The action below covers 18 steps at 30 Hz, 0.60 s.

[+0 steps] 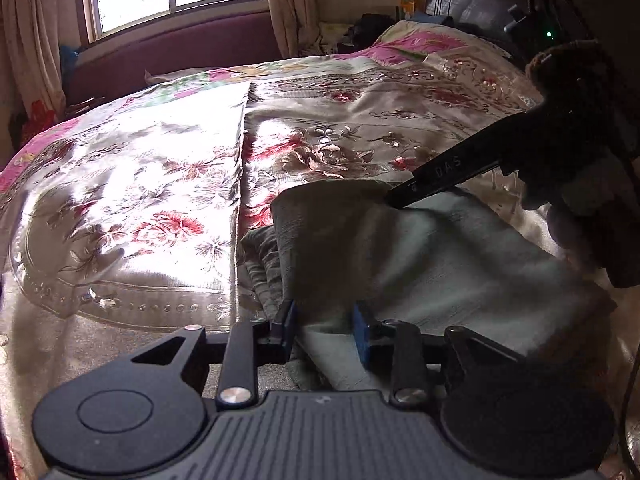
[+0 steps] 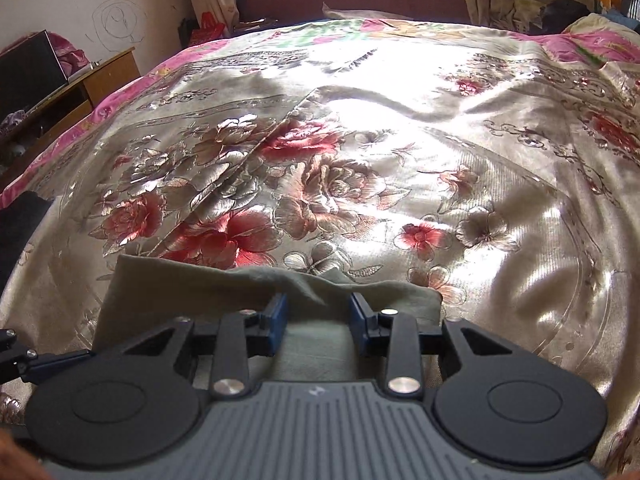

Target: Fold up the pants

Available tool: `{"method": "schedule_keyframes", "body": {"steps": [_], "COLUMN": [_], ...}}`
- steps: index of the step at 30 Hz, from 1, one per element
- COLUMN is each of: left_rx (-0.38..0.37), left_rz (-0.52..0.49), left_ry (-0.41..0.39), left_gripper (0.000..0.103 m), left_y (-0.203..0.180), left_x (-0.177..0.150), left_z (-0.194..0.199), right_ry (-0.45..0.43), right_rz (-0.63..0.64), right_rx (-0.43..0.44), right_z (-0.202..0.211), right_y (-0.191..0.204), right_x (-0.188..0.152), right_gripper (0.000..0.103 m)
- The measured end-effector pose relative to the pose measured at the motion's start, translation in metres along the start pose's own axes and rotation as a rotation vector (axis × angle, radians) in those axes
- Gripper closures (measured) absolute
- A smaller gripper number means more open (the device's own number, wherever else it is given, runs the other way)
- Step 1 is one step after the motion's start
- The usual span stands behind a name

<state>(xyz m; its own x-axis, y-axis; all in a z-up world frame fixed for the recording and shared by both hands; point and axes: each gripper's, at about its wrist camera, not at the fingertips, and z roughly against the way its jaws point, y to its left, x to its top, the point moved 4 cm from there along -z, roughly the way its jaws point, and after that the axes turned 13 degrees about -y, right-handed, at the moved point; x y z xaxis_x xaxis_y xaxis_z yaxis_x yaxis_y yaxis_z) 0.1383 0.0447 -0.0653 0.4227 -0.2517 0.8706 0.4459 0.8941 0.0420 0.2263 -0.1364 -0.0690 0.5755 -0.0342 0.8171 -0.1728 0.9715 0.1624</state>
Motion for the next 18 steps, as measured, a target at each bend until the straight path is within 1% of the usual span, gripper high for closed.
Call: {"method": "schedule_keyframes", "body": {"steps": [7,10,12,18], "left_rx": [0.054,0.046,0.041,0.046], "left_rz": [0.024,0.058,0.074,0.126], "left_ry": [-0.018,-0.016,-0.006,0.019], "left_gripper": [0.053,0.053,0.053,0.053], "left_y": [0.015,0.019,0.020,0.026], "left_x": [0.006,0.009,0.010,0.009], "left_z": [0.007,0.005,0.001,-0.009], "right_ry": [-0.021,-0.015,-0.009,0.019], "right_rz": [0.037,0.048,0.057,0.025], "right_rx": [-0.022,-0.038,-0.054,-0.062], "right_z": [0.030,0.044,0.050,0.066], "right_y": [-0.001,-0.003,-0.006,-0.018], "right_x": [-0.004,-0.008,-0.012,-0.023], "right_gripper": [0.068,0.067,0.064,0.061]}}
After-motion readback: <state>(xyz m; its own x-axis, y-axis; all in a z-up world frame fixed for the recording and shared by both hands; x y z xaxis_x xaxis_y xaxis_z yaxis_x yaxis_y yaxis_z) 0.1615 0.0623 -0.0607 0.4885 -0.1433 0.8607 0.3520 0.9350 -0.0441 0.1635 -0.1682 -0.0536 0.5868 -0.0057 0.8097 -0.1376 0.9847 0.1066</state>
